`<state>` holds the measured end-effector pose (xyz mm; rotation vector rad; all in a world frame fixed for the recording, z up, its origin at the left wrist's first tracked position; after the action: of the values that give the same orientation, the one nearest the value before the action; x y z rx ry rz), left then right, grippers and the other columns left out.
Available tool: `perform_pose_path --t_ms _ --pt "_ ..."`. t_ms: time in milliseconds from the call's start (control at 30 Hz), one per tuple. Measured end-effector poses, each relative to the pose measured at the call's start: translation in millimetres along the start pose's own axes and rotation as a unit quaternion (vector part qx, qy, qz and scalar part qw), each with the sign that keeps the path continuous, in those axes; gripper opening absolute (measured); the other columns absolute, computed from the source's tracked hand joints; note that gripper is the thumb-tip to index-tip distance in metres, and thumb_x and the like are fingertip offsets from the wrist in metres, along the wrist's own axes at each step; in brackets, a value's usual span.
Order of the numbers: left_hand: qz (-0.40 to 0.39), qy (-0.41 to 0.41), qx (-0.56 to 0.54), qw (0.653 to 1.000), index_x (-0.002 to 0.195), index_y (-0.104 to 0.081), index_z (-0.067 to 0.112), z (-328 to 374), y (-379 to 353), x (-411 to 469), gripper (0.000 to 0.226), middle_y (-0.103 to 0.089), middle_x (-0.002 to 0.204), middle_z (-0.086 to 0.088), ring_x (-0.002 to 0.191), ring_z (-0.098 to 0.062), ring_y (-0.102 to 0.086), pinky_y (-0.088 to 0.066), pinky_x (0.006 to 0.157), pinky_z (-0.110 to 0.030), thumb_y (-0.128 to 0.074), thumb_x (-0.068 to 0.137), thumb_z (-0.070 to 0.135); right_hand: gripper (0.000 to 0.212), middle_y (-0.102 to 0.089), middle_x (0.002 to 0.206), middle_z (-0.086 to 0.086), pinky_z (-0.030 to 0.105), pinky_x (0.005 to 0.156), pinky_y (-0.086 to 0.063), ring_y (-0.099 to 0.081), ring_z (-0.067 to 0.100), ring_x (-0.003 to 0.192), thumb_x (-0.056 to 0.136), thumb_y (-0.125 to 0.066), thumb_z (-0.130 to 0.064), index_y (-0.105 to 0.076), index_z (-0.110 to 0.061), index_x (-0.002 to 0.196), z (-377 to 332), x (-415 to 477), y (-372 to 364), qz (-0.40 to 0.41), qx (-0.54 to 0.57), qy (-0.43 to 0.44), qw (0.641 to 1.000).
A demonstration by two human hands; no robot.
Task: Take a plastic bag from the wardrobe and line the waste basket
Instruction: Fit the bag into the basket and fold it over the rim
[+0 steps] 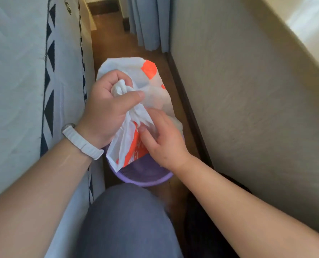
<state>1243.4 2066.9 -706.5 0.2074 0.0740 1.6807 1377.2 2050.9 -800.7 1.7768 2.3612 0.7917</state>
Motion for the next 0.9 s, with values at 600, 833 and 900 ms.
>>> perform_pose_path --t_ms 600,833,900 --pt "-0.049 0.033 0.115 0.992 0.069 -0.053 0.032 -33.7 -7.8 -35.5 0.022 -0.052 0.064 0.018 0.065 -0.004 -0.054 -0.046 0.057 -0.018 -0.070 0.078 0.021 0.032 -0.063 0.125 -0.004 0.043 0.094 -0.050 -0.057 0.012 0.117 0.096 -0.047 -0.031 -0.061 -0.023 0.124 30.8 -40.0 -17.2 -0.022 -0.006 -0.028 0.999" --pt "-0.147 0.084 0.283 0.944 0.087 -0.056 0.026 -100.4 -24.3 -34.1 0.016 -0.060 0.086 0.010 0.079 -0.008 -0.056 -0.043 0.064 -0.023 -0.071 0.083 0.024 0.037 -0.068 0.097 -0.001 0.042 0.073 -0.052 -0.060 0.022 0.091 0.092 -0.041 -0.040 -0.071 -0.020 0.099 91.9 -46.5 -6.3 -0.071 -0.164 -0.059 0.982" --pt "-0.156 0.089 0.312 0.933 0.093 -0.053 0.026 -114.4 -21.8 -36.0 0.021 -0.059 0.089 0.010 0.084 -0.011 -0.057 -0.044 0.066 -0.024 -0.072 0.083 0.029 0.036 -0.067 0.092 0.001 0.041 0.072 -0.051 -0.059 0.026 0.086 0.091 -0.043 -0.041 -0.071 -0.019 0.094 101.3 -44.2 -7.9 -0.093 -0.210 -0.052 0.972"
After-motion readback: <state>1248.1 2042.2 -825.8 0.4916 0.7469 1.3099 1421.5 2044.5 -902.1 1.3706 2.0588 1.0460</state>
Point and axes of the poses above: each hand's wrist, its own x-axis towards the middle knuckle, its own y-axis out of the back of the hand, z = x × y, the point moved 3 cm from there along x, towards the middle knuckle
